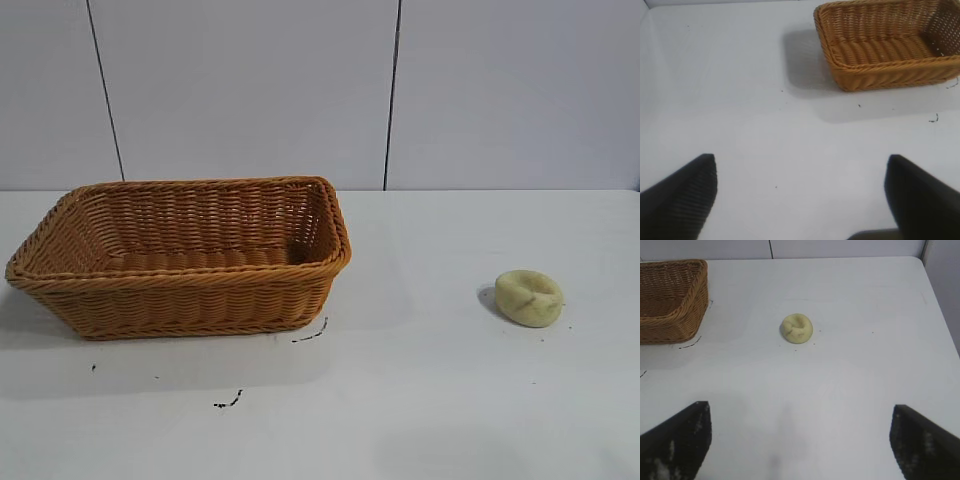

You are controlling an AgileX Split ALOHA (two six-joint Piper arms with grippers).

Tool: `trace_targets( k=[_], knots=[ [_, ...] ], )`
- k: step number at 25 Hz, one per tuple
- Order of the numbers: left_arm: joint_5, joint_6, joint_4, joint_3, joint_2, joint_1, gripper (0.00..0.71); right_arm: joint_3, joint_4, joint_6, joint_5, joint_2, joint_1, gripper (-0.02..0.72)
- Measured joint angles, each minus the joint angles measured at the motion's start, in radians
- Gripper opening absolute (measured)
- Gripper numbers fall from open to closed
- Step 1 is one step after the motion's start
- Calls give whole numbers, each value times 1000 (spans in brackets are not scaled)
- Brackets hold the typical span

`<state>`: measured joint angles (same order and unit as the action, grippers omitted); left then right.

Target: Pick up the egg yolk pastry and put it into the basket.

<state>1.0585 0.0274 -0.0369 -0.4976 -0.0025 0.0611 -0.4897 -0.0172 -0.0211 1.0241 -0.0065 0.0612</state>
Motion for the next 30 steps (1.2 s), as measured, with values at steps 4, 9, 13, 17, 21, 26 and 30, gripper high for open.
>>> trace_targets(
  k=[4, 9, 13, 17, 21, 26, 30],
  knots=[
    [0, 0, 0, 0, 0, 0, 693, 0, 0, 0, 0, 0, 0, 696],
    [0, 0, 0, 0, 0, 0, 693, 0, 0, 0, 0, 0, 0, 696],
    [0, 0, 0, 0, 0, 0, 693, -1, 0, 0, 3, 7, 0, 696],
    [0, 0, 0, 0, 0, 0, 693, -40, 0, -3, 6, 133, 0, 696],
    [0, 0, 0, 0, 0, 0, 693, -122, 0, -16, 5, 353, 0, 696],
    [0, 0, 0, 0, 0, 0, 693, -262, 0, -16, 1, 669, 0, 696],
    [0, 0, 0, 0, 0, 0, 693, -383, 0, -16, -2, 947, 0, 696]
  ],
)
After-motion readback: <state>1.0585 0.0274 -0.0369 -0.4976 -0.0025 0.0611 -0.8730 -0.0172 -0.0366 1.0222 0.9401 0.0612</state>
